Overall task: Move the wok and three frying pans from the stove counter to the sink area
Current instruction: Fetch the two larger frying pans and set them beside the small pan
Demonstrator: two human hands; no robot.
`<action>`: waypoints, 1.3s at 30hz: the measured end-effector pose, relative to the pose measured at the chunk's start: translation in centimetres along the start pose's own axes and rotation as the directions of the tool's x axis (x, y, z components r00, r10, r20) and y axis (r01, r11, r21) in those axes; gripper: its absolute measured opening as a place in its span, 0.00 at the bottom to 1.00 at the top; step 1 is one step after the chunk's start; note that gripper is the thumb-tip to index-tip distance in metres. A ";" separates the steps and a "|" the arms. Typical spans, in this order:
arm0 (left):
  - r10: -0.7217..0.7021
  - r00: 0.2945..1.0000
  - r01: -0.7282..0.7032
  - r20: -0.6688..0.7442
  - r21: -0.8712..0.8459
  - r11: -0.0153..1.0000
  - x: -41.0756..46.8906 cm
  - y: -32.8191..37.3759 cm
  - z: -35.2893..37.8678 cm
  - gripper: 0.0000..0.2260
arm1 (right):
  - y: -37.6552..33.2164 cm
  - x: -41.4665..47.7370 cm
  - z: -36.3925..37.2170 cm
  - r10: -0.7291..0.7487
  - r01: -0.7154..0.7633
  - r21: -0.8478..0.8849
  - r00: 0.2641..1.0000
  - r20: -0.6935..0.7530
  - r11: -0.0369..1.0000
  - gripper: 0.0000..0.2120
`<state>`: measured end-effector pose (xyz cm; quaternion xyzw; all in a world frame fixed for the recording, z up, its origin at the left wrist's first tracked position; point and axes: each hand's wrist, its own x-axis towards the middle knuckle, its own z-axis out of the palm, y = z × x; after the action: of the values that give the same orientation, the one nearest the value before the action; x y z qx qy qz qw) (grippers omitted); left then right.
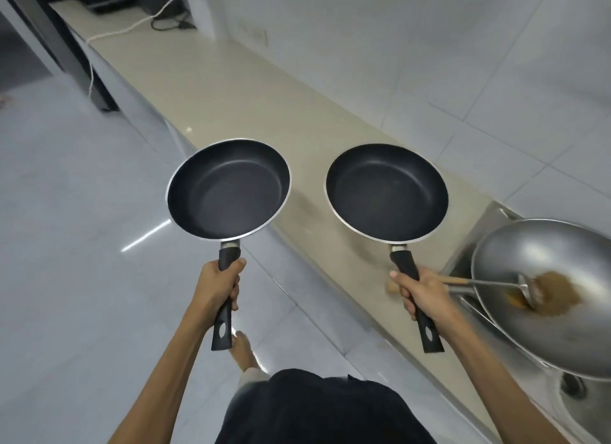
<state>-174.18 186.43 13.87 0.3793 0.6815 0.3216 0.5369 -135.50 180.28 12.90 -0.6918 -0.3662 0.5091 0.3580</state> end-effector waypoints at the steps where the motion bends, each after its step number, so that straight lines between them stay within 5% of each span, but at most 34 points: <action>1: 0.014 1.000 -0.014 0.019 0.012 1.000 2.2 0.9 -1.2 0.15 | -0.7 1.2 1.6 0.002 -0.002 0.012 1.000 -0.023 1.000 0.17; 15: 0.026 0.974 -0.066 0.225 0.173 0.983 26.3 10.3 -9.9 0.13 | -8.7 11.1 19.3 0.125 -0.099 0.116 0.960 -0.251 0.988 0.09; 39: 0.015 0.922 -0.164 0.386 0.357 0.919 54.9 20.2 -5.2 0.15 | -13.9 31.9 25.9 0.296 -0.251 0.169 0.888 -0.353 0.953 0.07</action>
<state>-183.29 243.86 5.29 0.5626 0.5969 0.1284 0.5574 -155.71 217.86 5.07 -0.7981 -0.1591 0.4341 0.3864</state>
